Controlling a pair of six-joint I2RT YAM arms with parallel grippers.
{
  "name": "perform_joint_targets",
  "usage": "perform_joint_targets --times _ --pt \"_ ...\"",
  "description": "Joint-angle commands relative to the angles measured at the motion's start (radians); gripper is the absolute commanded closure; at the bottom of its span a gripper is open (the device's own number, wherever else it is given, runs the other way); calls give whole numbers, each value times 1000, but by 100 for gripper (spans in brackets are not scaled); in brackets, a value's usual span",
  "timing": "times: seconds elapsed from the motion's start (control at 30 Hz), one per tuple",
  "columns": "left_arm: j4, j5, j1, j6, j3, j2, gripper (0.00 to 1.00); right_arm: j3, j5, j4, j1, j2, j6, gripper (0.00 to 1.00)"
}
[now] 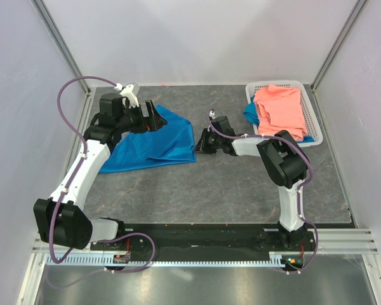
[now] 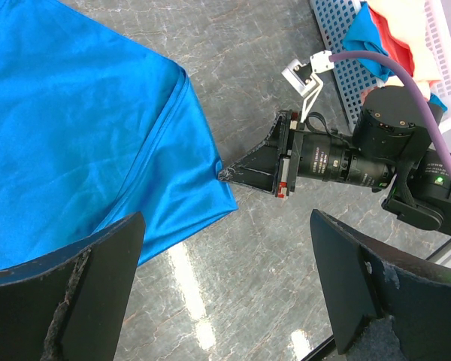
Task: Fold the napkin, place the utensils inside, and roll it up
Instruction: Fold the napkin
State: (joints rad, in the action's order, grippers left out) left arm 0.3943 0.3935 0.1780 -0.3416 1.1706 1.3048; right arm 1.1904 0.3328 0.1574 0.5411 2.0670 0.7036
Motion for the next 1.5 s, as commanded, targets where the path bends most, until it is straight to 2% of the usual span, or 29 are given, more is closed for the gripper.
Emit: perform_joint_targets --times 0.0,0.13,0.47,0.67,0.83,0.97,1.0,1.03,1.1,1.13,1.23,1.3,1.47 --pt "-34 -4 -5 -8 -6 -6 2 -14 -55 -39 5 21 22 100" --pt "-40 8 -5 -13 -6 -2 2 -64 -148 -41 -13 -41 39 100" --pt "-61 22 5 -30 -25 4 2 -232 -264 -111 -84 -177 60 100" --pt "-72 18 41 -33 -34 14 2 -371 -356 -186 -127 -341 73 100" --pt "-78 -41 95 -16 -46 14 2 -413 -406 -242 -144 -424 53 100" --pt "-107 -165 94 -49 -110 -27 1 -425 -385 -249 -142 -473 37 100" --pt "-112 -174 83 -66 -159 -41 1 -423 -373 -254 -142 -479 31 98" --pt "-130 -174 66 -88 -189 -59 0 -419 -373 -269 -142 -487 19 85" --pt "-152 -153 -12 -161 -294 -123 0 -405 -371 -282 -144 -516 4 74" --pt "-173 -148 -41 -184 -333 -148 0 -400 -370 -292 -144 -528 -4 65" --pt "-196 -150 -153 -250 -466 -248 3 -379 -367 -318 -144 -577 -33 51" --pt "-195 -156 -233 -273 -540 -309 7 -367 -362 -331 -142 -593 -53 46" --pt "-204 -121 -392 -318 -658 -368 21 -325 -350 -354 -142 -633 -88 42"
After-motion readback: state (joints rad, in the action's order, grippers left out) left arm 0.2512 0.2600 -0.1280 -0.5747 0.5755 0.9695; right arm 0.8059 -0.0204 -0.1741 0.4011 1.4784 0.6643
